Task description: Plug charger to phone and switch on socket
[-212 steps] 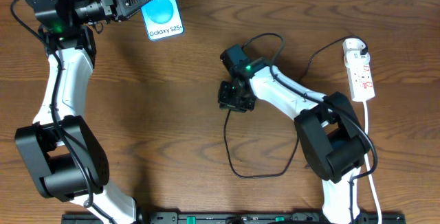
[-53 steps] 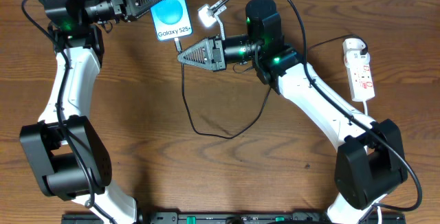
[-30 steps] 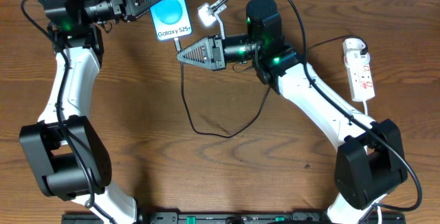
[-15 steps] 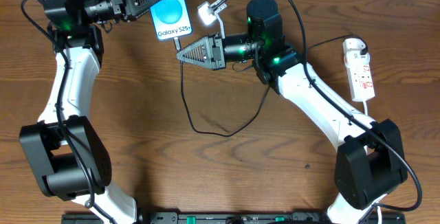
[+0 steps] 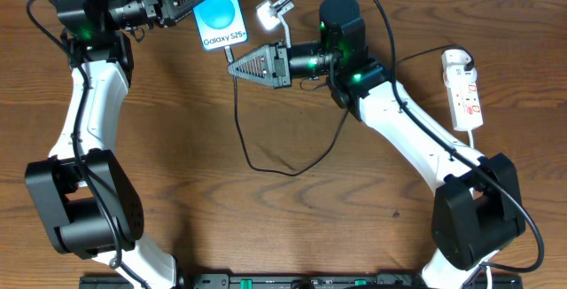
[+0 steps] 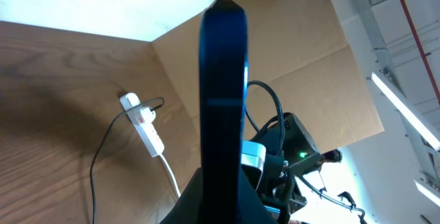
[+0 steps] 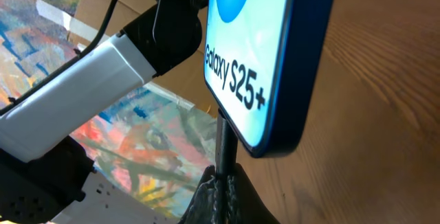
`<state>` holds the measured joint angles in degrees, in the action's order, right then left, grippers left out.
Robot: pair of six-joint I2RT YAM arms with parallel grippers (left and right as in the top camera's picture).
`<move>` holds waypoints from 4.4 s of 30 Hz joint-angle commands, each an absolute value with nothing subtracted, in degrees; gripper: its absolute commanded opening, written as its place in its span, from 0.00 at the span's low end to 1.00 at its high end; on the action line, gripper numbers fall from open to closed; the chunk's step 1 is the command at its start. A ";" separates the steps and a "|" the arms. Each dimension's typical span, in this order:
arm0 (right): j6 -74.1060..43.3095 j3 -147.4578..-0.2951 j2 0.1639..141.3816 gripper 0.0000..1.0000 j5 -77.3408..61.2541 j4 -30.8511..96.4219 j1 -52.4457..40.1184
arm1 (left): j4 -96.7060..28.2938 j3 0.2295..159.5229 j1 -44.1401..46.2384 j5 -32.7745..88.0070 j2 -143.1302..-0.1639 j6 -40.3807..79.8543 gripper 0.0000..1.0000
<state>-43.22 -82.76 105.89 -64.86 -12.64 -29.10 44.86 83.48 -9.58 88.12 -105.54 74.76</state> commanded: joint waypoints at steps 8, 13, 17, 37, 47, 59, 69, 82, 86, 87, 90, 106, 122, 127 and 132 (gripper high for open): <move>-43.70 -83.02 106.08 0.01 -61.39 -15.66 -27.40 | 45.28 83.61 -7.51 90.04 -104.60 74.67 0.07; -43.68 -83.02 106.08 0.01 -60.31 -16.08 -27.14 | 45.30 83.33 -6.59 90.06 -104.57 75.53 0.07; -43.68 -83.02 106.08 0.01 -60.34 -16.58 -26.50 | 45.30 82.30 -6.57 90.06 -104.57 75.50 0.07; -40.38 -83.02 106.08 0.34 -66.15 -9.41 -26.35 | 45.34 81.30 -8.73 90.02 -104.60 75.18 0.07; -27.18 -83.02 106.08 0.62 -64.62 8.23 -24.05 | 45.28 79.64 -8.73 90.04 -104.71 69.80 0.07; -12.80 -83.02 106.08 0.66 -45.17 35.24 -22.09 | 45.30 71.44 -8.71 90.00 -110.00 61.06 0.07; -12.53 -83.02 106.08 0.67 -37.21 40.60 -22.22 | 43.40 71.44 -8.71 82.41 -117.49 60.03 0.07; -12.53 -83.02 106.08 0.68 -35.79 41.67 -22.22 | 18.90 71.46 -8.71 66.02 -117.60 44.62 0.07; -12.56 -83.02 106.08 0.68 -34.61 42.04 -22.22 | 8.69 71.46 -8.71 64.23 -117.60 35.86 0.08; -12.53 -83.02 106.08 0.68 -34.57 42.09 -22.22 | 6.92 71.46 -8.71 63.94 -117.60 34.39 0.07; -12.53 -83.02 106.08 0.69 -34.52 42.06 -22.22 | 1.65 71.46 -8.71 63.24 -117.60 29.36 0.07; -12.58 -83.00 106.08 0.70 -29.39 42.68 -24.77 | -22.35 71.46 -8.27 44.29 -117.67 8.12 0.07; -12.58 -83.00 106.08 0.70 -28.38 42.92 -25.45 | -24.93 71.46 -8.27 33.91 -117.67 8.14 0.17; -12.60 -83.00 106.08 0.70 -27.46 42.96 -25.52 | -25.47 71.46 -8.27 31.79 -117.67 8.14 0.23; -12.58 -83.00 106.08 0.71 -27.07 43.22 -25.54 | -26.06 71.46 -8.27 26.35 -117.67 8.16 0.41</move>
<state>-13.15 -82.61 105.93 -27.86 42.94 -25.10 -25.30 71.59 -7.92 37.60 -116.84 9.47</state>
